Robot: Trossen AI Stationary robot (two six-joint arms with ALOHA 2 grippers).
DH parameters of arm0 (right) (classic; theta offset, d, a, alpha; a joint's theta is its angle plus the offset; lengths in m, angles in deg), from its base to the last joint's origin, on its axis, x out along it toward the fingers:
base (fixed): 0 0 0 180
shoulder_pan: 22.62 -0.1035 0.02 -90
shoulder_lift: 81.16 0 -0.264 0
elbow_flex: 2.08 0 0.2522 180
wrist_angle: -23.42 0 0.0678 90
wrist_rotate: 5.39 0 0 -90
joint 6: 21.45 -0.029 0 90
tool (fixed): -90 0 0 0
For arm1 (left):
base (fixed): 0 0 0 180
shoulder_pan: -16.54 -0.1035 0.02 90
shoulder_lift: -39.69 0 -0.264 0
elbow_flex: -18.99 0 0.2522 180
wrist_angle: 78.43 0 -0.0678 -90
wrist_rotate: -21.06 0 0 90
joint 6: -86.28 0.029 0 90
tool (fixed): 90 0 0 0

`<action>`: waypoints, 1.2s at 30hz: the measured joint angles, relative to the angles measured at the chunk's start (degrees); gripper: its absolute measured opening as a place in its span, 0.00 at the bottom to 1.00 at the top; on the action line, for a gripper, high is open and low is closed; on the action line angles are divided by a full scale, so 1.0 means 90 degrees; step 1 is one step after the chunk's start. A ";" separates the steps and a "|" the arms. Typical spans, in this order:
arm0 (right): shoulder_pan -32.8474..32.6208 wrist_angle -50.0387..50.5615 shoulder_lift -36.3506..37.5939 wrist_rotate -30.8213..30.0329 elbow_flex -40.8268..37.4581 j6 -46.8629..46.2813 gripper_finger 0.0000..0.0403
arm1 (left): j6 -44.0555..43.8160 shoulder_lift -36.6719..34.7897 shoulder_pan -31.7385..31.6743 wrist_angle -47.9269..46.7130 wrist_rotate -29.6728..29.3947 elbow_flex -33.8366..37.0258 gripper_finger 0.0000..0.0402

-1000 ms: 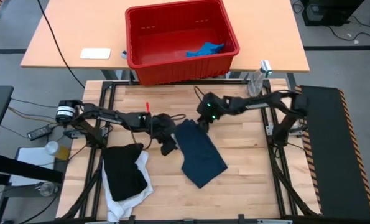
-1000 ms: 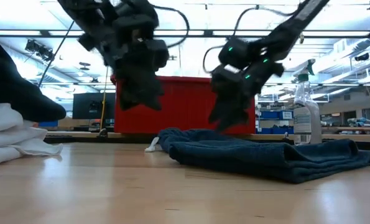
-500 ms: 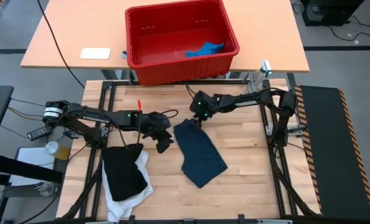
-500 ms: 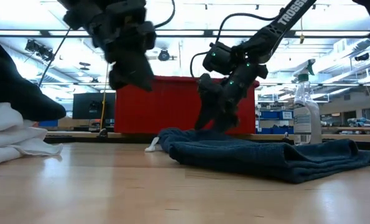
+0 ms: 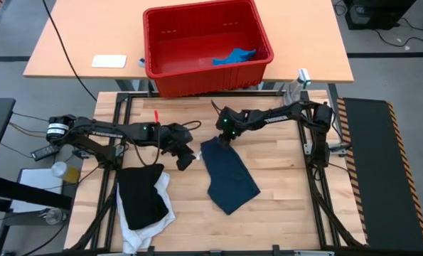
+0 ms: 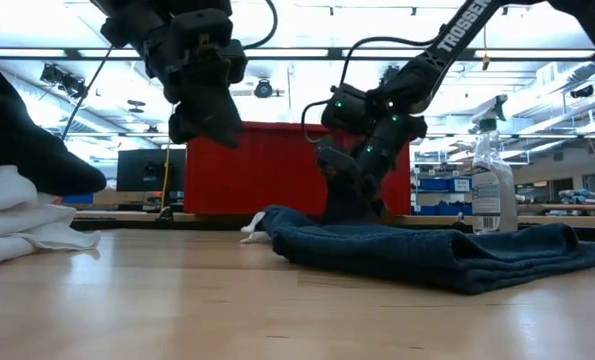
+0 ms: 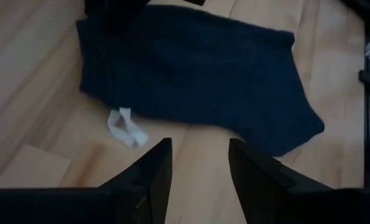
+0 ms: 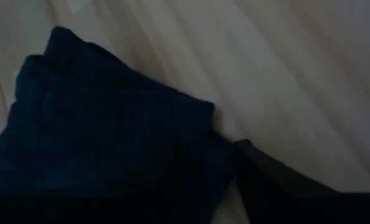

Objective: Fold Laundry from Bin
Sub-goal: Fold the dark blue shorts

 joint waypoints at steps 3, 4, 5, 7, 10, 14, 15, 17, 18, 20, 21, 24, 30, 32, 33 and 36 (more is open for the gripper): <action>-0.0057 -0.0034 0.0103 -0.0222 -0.0017 0.0042 0.24 | 0.0014 -0.0065 -0.0002 -0.0142 0.0000 -0.0003 0.40; -0.0058 -0.0102 0.0130 -0.0247 -0.0023 0.0043 0.19 | 0.0017 -0.0081 -0.0004 -0.0164 -0.0002 -0.0005 0.40; -0.0058 -0.0169 0.0159 -0.0260 -0.0034 0.0025 0.13 | 0.0017 -0.0098 -0.0007 -0.0234 -0.0002 -0.0004 0.40; -0.0057 -0.0220 0.0239 -0.0243 -0.0049 -0.0076 0.06 | 0.0018 -0.0127 -0.0007 -0.0197 -0.0002 0.0002 0.40; 0.0009 -0.0189 0.0478 -0.0253 -0.0066 -0.0141 0.06 | 0.0022 -0.0127 0.0008 -0.0104 -0.0002 -0.0002 0.40; 0.0137 -0.0220 0.0951 -0.0254 -0.0027 -0.0134 0.06 | 0.0155 -0.0069 0.0259 0.0175 -0.0002 -0.0002 0.40; 0.0164 -0.0218 0.1024 -0.0253 -0.0025 -0.0087 0.06 | 0.0217 -0.0039 0.0324 0.0192 -0.0009 -0.0002 0.40; 0.0193 -0.0160 0.1093 -0.0257 -0.0025 0.0028 0.05 | 0.0283 -0.0009 0.0424 0.0286 -0.0051 0.0076 0.40; 0.0206 -0.0087 0.1118 -0.0257 -0.0027 0.0036 0.05 | 0.0228 -0.0021 0.0455 0.0553 -0.0056 0.0227 0.40; 0.0232 -0.0045 0.1131 -0.0197 -0.0026 0.0056 0.05 | -0.0125 -0.0025 0.0471 0.1190 -0.0066 0.0694 0.40; 0.0241 -0.0050 0.1131 -0.0093 -0.0027 0.0086 0.05 | -0.0375 -0.0014 0.0475 0.1495 -0.0047 0.0970 0.40; 0.0233 -0.0200 0.1167 0.0103 -0.0027 0.0379 0.05 | -0.1224 -0.0003 0.0522 0.2967 0.0118 0.1711 0.40; 0.0170 -0.0839 0.1192 -0.0335 -0.0023 0.0259 0.05 | -0.1894 -0.0011 0.0630 0.4062 -0.0081 0.2009 0.40; 0.0175 -0.1096 0.1194 -0.0688 -0.0019 -0.0181 0.05 | -0.1906 0.0099 0.0699 0.3967 -0.0348 0.1931 0.40; 0.0170 -0.1141 0.1194 -0.0783 0.0000 -0.0422 0.05 | -0.1923 0.0172 0.0728 0.3973 -0.0468 0.1896 0.40; 0.0107 -0.1142 0.1190 -0.1127 0.0193 -0.0961 0.05 | -0.1866 0.0559 0.0813 0.4066 -0.0678 0.1705 0.40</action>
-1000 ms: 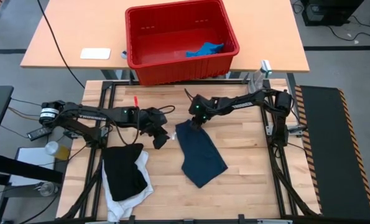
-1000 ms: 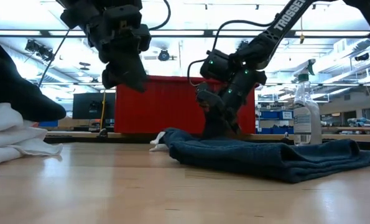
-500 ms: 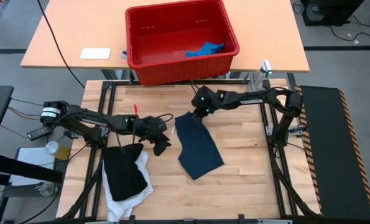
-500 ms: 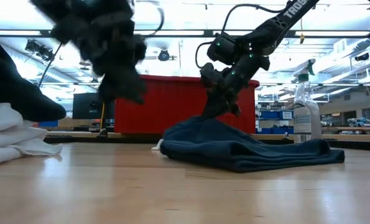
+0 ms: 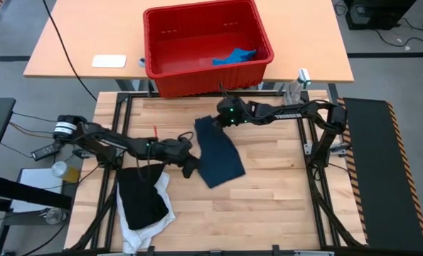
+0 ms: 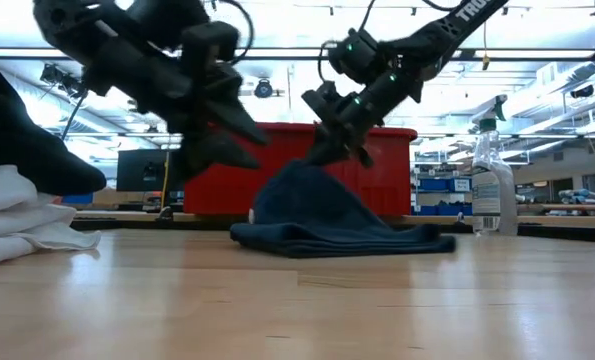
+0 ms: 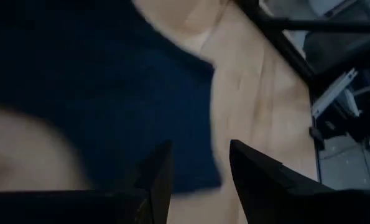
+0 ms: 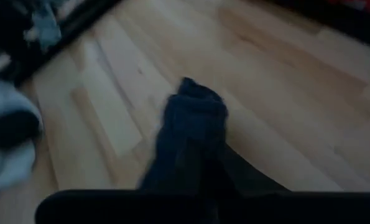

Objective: Fold Laundry from Bin
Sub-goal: Fold the dark blue shorts

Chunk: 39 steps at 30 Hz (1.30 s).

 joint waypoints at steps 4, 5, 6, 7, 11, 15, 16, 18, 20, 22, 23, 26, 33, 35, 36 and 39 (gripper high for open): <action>-0.0050 0.0119 -0.0001 -0.0427 0.0194 -0.0175 0.05 | 0.0070 0.0821 0.0014 0.0066 -0.0117 -0.0338 0.40; -0.0042 0.0215 -0.0002 -0.0466 0.0210 -0.0181 0.05 | 0.0065 0.1040 -0.0008 0.0070 -0.0134 -0.0422 0.40; -0.0037 0.0296 -0.0002 -0.0488 0.0213 -0.0195 0.05 | 0.0061 0.1249 -0.0042 0.0011 -0.0144 -0.0506 0.40; -0.0031 0.0407 -0.0002 -0.0529 0.0221 -0.0211 0.05 | 0.0066 0.1478 -0.0078 0.0035 -0.0169 -0.0629 0.40; -0.0033 0.0938 -0.0002 -0.0655 0.0220 -0.0163 0.05 | 0.0080 0.2253 -0.0191 0.0029 0.0035 -0.1031 0.40; 0.0018 0.1185 0.0016 -0.0594 0.0214 0.0234 0.05 | 0.0311 0.2482 -0.0242 -0.0628 0.0459 -0.1328 0.40; 0.0031 0.1222 0.0025 -0.0512 0.0214 0.0418 0.05 | 0.0430 0.2471 -0.0244 -0.0762 0.0480 -0.1355 0.40; 0.0060 0.1246 0.0076 -0.0347 0.0214 0.0828 0.05 | 0.0760 0.2382 -0.0245 -0.1026 0.0412 -0.1321 0.40; 0.0082 0.1373 0.0145 -0.0263 0.0214 0.1235 0.05 | 0.1142 0.2210 -0.0244 -0.1267 0.0190 -0.1316 0.40; 0.0108 0.1499 0.0265 -0.0213 0.0214 0.1625 0.07 | 0.1278 0.2080 -0.0243 -0.1565 -0.0130 -0.1307 0.40; 0.0123 0.1533 0.0355 -0.0151 0.0212 0.1846 0.07 | 0.1292 0.2031 -0.0250 -0.1725 -0.0264 -0.1294 0.40; 0.0141 0.1441 0.0638 0.0012 0.0214 0.2565 0.07 | 0.1400 0.2005 -0.0255 -0.1806 -0.0327 -0.1299 0.40; -0.0268 0.1182 0.0700 0.0973 -0.0260 0.3444 0.07 | 0.1356 0.2008 -0.0279 -0.1903 -0.0544 -0.1297 0.40; -0.0499 0.1014 0.0687 0.0938 -0.0509 0.3449 0.07 | 0.1264 0.2010 -0.0281 -0.1922 -0.0559 -0.1297 0.40; -0.0611 0.0993 0.0689 0.0880 -0.0583 0.3449 0.07 | 0.1206 0.2010 -0.0281 -0.1921 -0.0574 -0.1297 0.40; -0.0927 0.0756 0.0714 0.0828 -0.0701 0.3467 0.06 | 0.0906 0.2014 -0.0281 -0.1855 -0.0671 -0.1292 0.40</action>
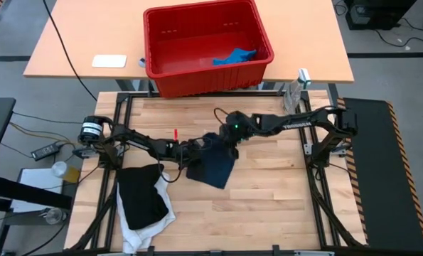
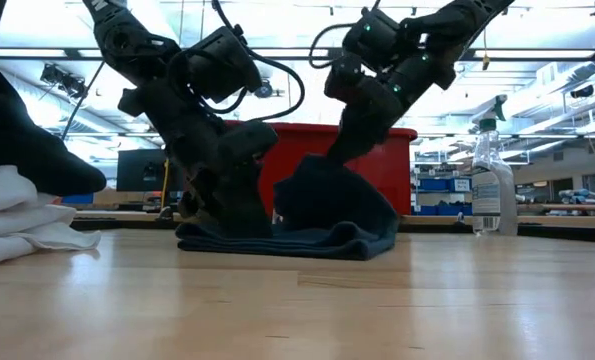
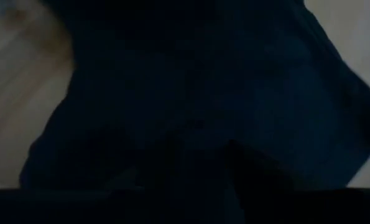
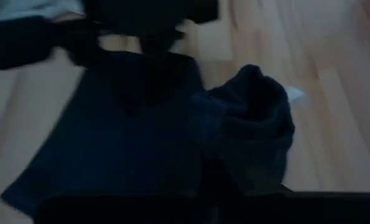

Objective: Fold Laundry from Bin
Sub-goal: Fold the dark blue shorts

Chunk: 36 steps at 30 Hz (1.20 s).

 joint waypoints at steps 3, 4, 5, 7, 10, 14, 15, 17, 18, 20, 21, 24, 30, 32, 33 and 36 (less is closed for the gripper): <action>-0.0303 -0.0222 0.0005 -0.0004 -0.0032 -0.0223 0.07 | -0.0271 0.0001 0.0001 0.0087 -0.0076 0.0007 0.40; -0.0405 -0.0299 0.0004 -0.0004 -0.0043 -0.0329 0.07 | -0.0311 0.0004 0.0009 0.0088 -0.0085 0.0007 0.40; -0.0500 -0.0385 0.0005 -0.0023 -0.0051 -0.0444 0.07 | -0.0331 0.0004 0.0017 0.0088 -0.0102 0.0007 0.40; -0.0693 -0.0465 0.0025 -0.0128 -0.0052 -0.0660 0.07 | -0.0347 0.0006 0.0052 0.0091 -0.0102 0.0007 0.40; -0.0967 -0.0529 0.0091 -0.0133 -0.0057 -0.0914 0.06 | -0.0360 0.0006 0.0100 0.0091 -0.0111 0.0007 0.40; -0.1308 -0.0500 0.0121 -0.0314 -0.0057 -0.1192 0.06 | -0.0359 0.0006 0.0114 0.0074 -0.0119 0.0007 0.40; -0.1381 -0.0497 0.0121 -0.0357 -0.0057 -0.1257 0.06 | -0.0357 0.0006 0.0114 0.0076 -0.0114 0.0007 0.40; -0.1523 -0.0493 0.0121 -0.0411 -0.0057 -0.1380 0.06 | -0.0322 0.0006 0.0114 0.0076 -0.0109 0.0007 0.40; -0.1586 -0.0493 0.0121 -0.0411 -0.0057 -0.1452 0.06 | -0.0292 0.0006 0.0114 0.0076 -0.0107 0.0007 0.40; -0.1721 -0.0438 0.0121 -0.0441 -0.0057 -0.1599 0.06 | -0.0201 0.0006 0.0114 0.0074 -0.0095 0.0007 0.40; -0.1792 -0.0421 0.0121 -0.0472 -0.0057 -0.1675 0.06 | -0.0191 0.0006 0.0114 0.0074 -0.0089 0.0007 0.40; -0.1993 -0.0331 0.0166 -0.0564 -0.0057 -0.1824 0.06 | -0.0186 0.0006 0.0114 0.0074 -0.0082 0.0007 0.40; -0.2276 0.0005 0.0226 -0.1362 -0.0057 -0.1943 0.06 | 0.0125 -0.0130 0.0130 0.0104 0.0179 0.0042 0.40; -0.2286 -0.0043 0.0226 -0.1555 -0.0057 -0.2074 0.06 | 0.0388 -0.0314 0.0130 0.0015 0.0180 0.0050 0.40; -0.2268 -0.0046 0.0226 -0.1625 -0.0057 -0.2161 0.06 | 0.0521 -0.0415 0.0116 -0.0025 0.0178 0.0053 0.40; -0.2182 -0.0020 0.0225 -0.1673 -0.0057 -0.2290 0.06 | 0.0790 -0.0574 0.0104 -0.0316 0.0114 0.0025 0.40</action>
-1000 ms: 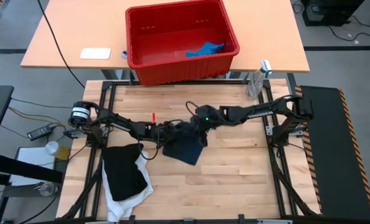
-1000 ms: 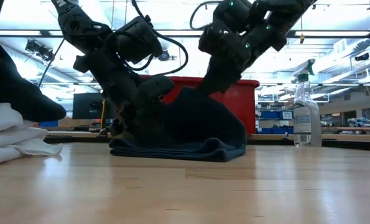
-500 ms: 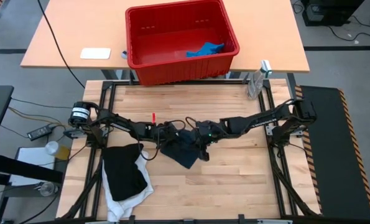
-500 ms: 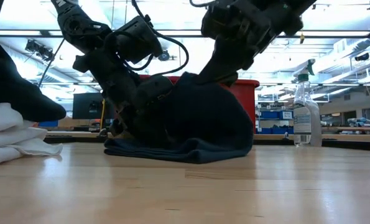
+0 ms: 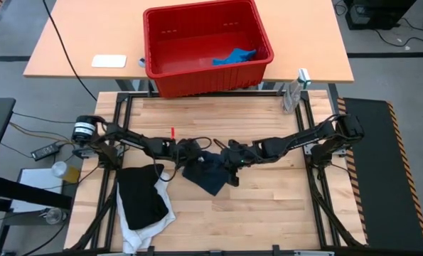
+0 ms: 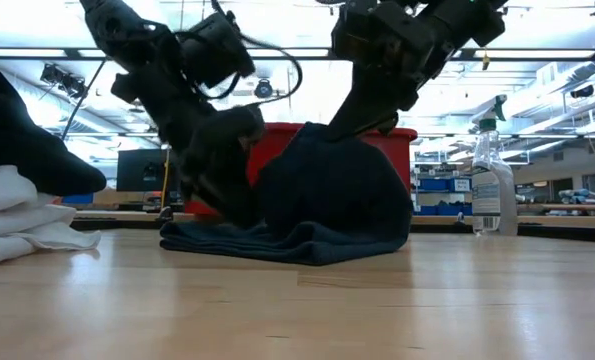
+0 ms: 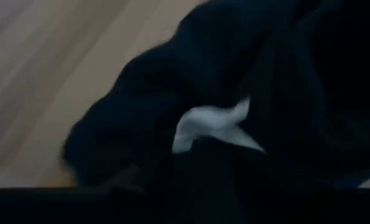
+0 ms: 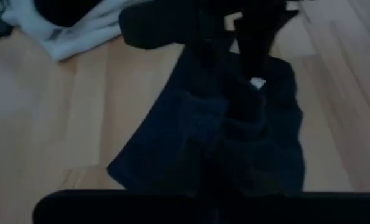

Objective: Fold Laundry from Bin
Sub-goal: Fold the dark blue shorts

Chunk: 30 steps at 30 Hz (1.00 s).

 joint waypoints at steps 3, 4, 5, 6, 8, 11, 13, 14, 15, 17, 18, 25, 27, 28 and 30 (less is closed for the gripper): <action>0.0062 -0.0006 -0.0043 -0.0019 -0.0045 -0.0036 0.06 | 0.0020 0.0000 0.0014 -0.0173 -0.0005 0.0022 0.42; 0.0081 0.0020 -0.0046 -0.0017 -0.0092 -0.0081 0.06 | 0.0058 -0.0064 0.0015 -0.0156 0.0038 0.0019 0.42; 0.0091 0.0010 -0.0046 -0.0018 -0.0136 -0.0148 0.06 | 0.0133 -0.0143 0.0015 -0.0160 0.0114 0.0018 0.43; 0.0106 0.0014 -0.0046 -0.0019 -0.0173 -0.0208 0.06 | 0.0242 -0.0231 0.0017 -0.0142 0.0178 0.0006 0.44; 0.0124 0.0053 -0.0046 -0.0016 -0.0225 -0.0303 0.06 | 0.0474 -0.0420 0.0015 -0.0288 0.0244 0.0000 0.45; 0.0125 0.0064 -0.0048 -0.0027 -0.0262 -0.0312 0.06 | 0.0770 -0.0730 0.0046 -0.0703 0.0424 0.0000 0.45; 0.0134 0.0047 -0.0048 -0.0072 -0.0263 -0.0314 0.06 | 0.0864 -0.0873 0.0150 -0.1019 0.0692 0.0000 0.44; 0.0135 0.0045 -0.0048 -0.0089 -0.0265 -0.0316 0.06 | 0.0866 -0.0879 0.0252 -0.1092 0.0751 -0.0004 0.44; 0.0140 0.0035 -0.0048 -0.0106 -0.0264 -0.0314 0.06 | 0.0869 -0.0871 0.0374 -0.1168 0.0769 -0.0010 0.44; 0.0144 0.0017 -0.0048 -0.0111 -0.0263 -0.0327 0.06 | 0.0872 -0.0774 0.0636 -0.1288 0.0620 0.0012 0.43; 0.0144 -0.0001 -0.0048 -0.0114 -0.0262 -0.0331 0.06 | 0.0865 -0.0675 0.0763 -0.1218 0.0449 0.0012 0.43; 0.0166 -0.0170 -0.0050 -0.0114 -0.0262 -0.0485 0.06 | 0.0733 -0.0008 0.1127 -0.1050 -0.0178 0.0002 0.43; 0.0194 -0.0319 -0.0053 -0.0114 -0.0262 -0.0611 0.06 | 0.0610 0.0121 0.1132 -0.0961 -0.0195 -0.0025 0.43; 0.0200 -0.0441 -0.0053 -0.0114 -0.0262 -0.0691 0.06 | 0.0538 0.0158 0.1132 -0.0916 -0.0201 -0.0025 0.43; 0.0200 -0.0679 -0.0053 -0.0114 -0.0262 -0.0897 0.06 | 0.0471 0.0209 0.1132 -0.0819 -0.0209 -0.0025 0.43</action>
